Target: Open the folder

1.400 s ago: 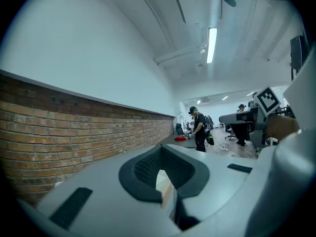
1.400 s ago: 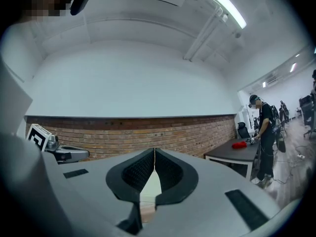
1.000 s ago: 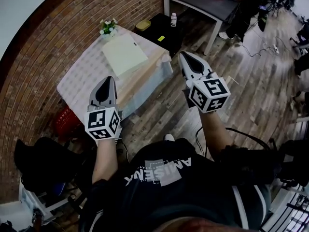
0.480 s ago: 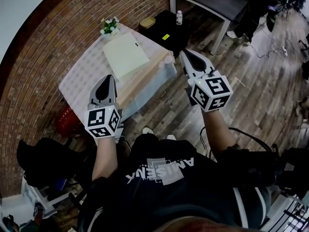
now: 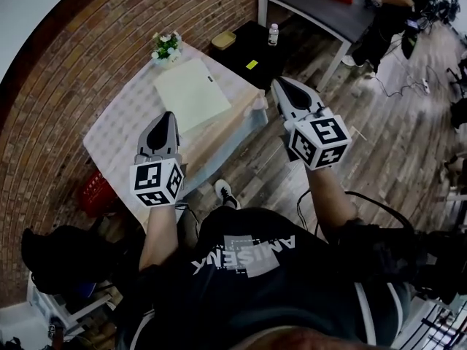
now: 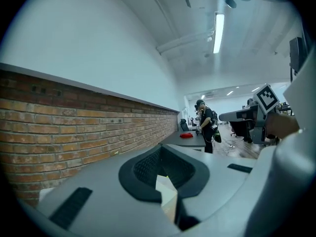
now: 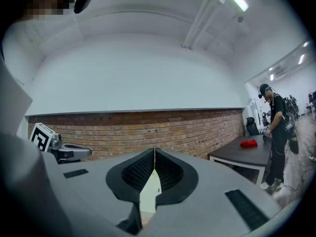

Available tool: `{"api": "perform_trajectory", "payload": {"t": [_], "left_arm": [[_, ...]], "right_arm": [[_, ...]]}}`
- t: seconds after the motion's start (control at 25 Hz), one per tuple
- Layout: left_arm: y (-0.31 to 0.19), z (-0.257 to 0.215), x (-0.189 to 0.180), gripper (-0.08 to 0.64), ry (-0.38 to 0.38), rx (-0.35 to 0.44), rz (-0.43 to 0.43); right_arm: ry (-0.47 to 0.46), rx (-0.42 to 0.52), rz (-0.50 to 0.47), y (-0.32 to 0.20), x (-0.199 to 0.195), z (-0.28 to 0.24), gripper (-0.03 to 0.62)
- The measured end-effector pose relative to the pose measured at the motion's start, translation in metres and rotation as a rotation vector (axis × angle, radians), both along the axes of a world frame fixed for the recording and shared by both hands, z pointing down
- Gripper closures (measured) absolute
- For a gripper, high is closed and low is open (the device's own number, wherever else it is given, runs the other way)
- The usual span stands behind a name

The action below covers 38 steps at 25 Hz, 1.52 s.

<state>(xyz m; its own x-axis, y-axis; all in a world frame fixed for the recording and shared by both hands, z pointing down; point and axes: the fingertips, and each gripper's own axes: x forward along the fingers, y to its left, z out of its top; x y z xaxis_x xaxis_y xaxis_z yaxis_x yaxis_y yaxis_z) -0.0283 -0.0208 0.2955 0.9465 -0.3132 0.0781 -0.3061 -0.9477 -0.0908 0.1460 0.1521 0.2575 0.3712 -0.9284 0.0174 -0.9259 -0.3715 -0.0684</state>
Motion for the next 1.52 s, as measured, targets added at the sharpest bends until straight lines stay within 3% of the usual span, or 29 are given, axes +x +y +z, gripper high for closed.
{"api": "perform_trajectory", "payload": {"t": [0.76, 1.24, 1.52], "left_arm": [[-0.140, 0.009, 0.079, 0.548, -0.007, -0.018, 0.020], [-0.219, 0.019, 0.092, 0.546, 0.017, -0.050, 0.035], [-0.237, 0.024, 0.106, 0.546, 0.022, -0.076, -0.005]], "right_arm": [[-0.009, -0.021, -0.007, -0.150, 0.079, 0.007, 0.551], [-0.014, -0.068, 0.011, -0.230, 0.101, 0.020, 0.551], [0.002, -0.090, -0.059, -0.267, 0.119, 0.017, 0.551]]}}
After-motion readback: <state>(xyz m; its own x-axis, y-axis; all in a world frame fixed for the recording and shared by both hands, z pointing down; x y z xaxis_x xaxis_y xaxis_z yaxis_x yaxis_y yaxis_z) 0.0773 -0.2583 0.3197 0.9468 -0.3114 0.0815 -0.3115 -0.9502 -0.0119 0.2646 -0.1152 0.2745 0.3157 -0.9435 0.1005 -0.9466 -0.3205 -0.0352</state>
